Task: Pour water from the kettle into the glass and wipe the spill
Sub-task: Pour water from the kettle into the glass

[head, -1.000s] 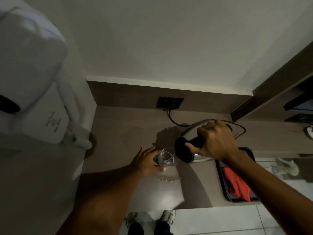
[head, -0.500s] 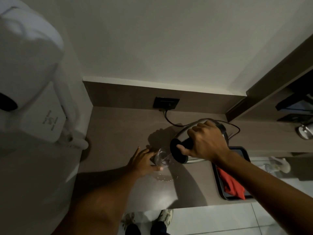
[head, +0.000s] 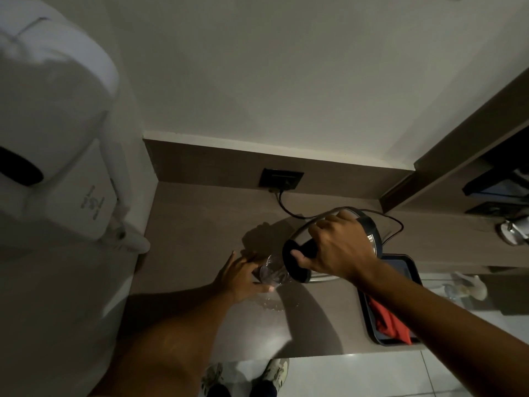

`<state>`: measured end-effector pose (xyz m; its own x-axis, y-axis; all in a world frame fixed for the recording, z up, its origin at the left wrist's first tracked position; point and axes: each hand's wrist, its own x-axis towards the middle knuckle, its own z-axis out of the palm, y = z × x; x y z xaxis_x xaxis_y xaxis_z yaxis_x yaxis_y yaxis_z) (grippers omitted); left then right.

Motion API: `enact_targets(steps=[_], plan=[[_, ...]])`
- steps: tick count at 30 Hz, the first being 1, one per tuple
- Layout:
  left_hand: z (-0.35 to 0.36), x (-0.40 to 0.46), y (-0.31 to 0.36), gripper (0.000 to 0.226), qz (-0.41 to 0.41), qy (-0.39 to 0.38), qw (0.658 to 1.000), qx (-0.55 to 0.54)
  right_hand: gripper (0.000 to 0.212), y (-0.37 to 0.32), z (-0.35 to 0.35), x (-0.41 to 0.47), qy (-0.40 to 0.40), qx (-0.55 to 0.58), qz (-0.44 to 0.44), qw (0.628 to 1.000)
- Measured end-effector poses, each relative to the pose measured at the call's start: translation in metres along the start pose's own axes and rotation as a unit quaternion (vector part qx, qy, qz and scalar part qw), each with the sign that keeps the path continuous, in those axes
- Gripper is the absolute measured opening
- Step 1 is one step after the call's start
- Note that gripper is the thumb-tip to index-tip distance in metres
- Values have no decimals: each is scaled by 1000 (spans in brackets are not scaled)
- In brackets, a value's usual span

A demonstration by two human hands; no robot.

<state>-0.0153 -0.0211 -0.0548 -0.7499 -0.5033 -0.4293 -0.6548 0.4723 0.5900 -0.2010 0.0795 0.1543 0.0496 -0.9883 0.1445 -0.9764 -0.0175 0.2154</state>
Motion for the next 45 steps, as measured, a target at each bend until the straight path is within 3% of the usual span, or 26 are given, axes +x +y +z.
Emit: enact_targets(steps=[14, 22, 32, 38, 45], plan=[[7, 5, -6, 106, -30, -12, 999, -3, 67, -3, 0, 6, -93, -11, 26, 995], [10, 6, -8, 103, -36, -10, 999, -2, 65, -2, 2, 8, -88, -7, 30, 996], [9, 9, -8, 103, 13, 9, 1000, 25, 61, 0, -2, 8, -68, -15, 47, 996], [8, 5, -6, 92, 25, 19, 999, 6, 61, 0, -6, 13, -118, -3, 56, 992], [6, 5, -7, 100, 44, 27, 999, 12, 59, 4, -9, 11, -115, -8, 69, 991]])
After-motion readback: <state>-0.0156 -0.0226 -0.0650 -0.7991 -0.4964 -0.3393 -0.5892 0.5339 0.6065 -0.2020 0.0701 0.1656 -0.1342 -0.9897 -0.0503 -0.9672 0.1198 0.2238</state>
